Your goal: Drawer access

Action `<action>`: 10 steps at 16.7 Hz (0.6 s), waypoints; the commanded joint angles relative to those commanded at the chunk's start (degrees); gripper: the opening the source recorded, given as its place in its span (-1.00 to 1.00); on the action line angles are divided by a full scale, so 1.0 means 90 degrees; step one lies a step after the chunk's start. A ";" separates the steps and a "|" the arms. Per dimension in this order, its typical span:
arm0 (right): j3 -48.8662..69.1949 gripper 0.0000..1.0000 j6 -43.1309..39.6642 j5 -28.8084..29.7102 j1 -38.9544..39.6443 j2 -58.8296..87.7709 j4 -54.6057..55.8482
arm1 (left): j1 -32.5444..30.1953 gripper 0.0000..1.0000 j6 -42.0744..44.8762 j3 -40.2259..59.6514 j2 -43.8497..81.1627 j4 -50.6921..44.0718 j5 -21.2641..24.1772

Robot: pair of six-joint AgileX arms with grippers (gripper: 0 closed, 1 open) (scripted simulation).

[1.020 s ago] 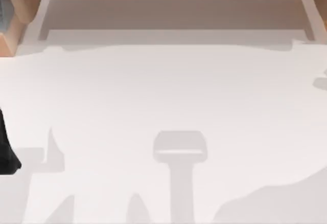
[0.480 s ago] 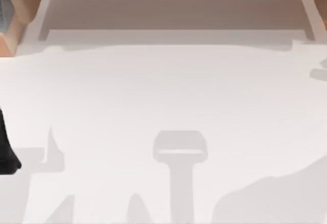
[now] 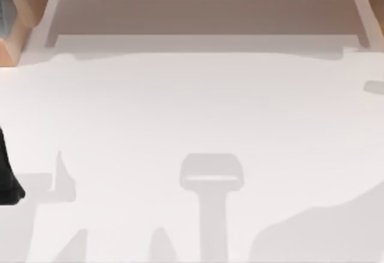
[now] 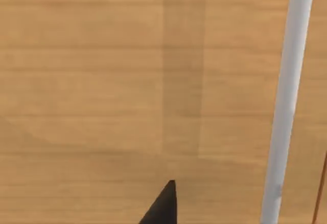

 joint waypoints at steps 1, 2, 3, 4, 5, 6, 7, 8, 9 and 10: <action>0.0000 -0.21 0.0000 0.0000 0.0000 0.0000 0.0000 | 0.0000 1.00 0.0000 0.0000 0.0000 0.0000 0.0000; 0.0000 -0.36 0.0000 0.0000 0.0000 0.0000 0.0000 | 0.0000 1.00 0.0000 0.0000 0.0000 0.0000 0.0000; 0.0000 -0.51 0.0000 0.0000 0.0000 0.0000 0.0000 | 0.0000 1.00 0.0000 0.0000 0.0000 0.0000 0.0000; 0.0000 -0.66 0.0000 0.0000 0.0000 0.0000 0.0000 | 0.0000 1.00 0.0000 0.0000 0.0000 0.0000 0.0000; 0.0000 -0.81 0.0000 0.0000 0.0000 0.0000 0.0000 | 0.0000 1.00 0.0000 0.0000 0.0000 0.0000 0.0000; 0.0000 -0.96 0.0000 0.0000 0.0000 0.0000 0.0000 | 0.0000 1.00 0.0000 0.0000 0.0000 0.0000 0.0000; 0.0000 -1.00 0.0000 0.0000 0.0000 0.0000 0.0000 | 0.0000 1.00 0.0000 0.0000 0.0000 0.0000 0.0000; 0.0000 -1.00 0.0000 0.0000 0.0000 0.0000 0.0000 | 0.0000 1.00 0.0000 0.0000 0.0000 0.0000 0.0000; 0.0000 -1.00 0.0000 0.0000 0.0000 0.0000 0.0000 | 0.0000 1.00 0.0000 0.0000 0.0000 0.0000 0.0000; 0.0000 -1.00 0.0000 0.0000 0.0000 0.0000 0.0000 | 0.0000 1.00 0.0000 0.0000 0.0000 0.0000 0.0000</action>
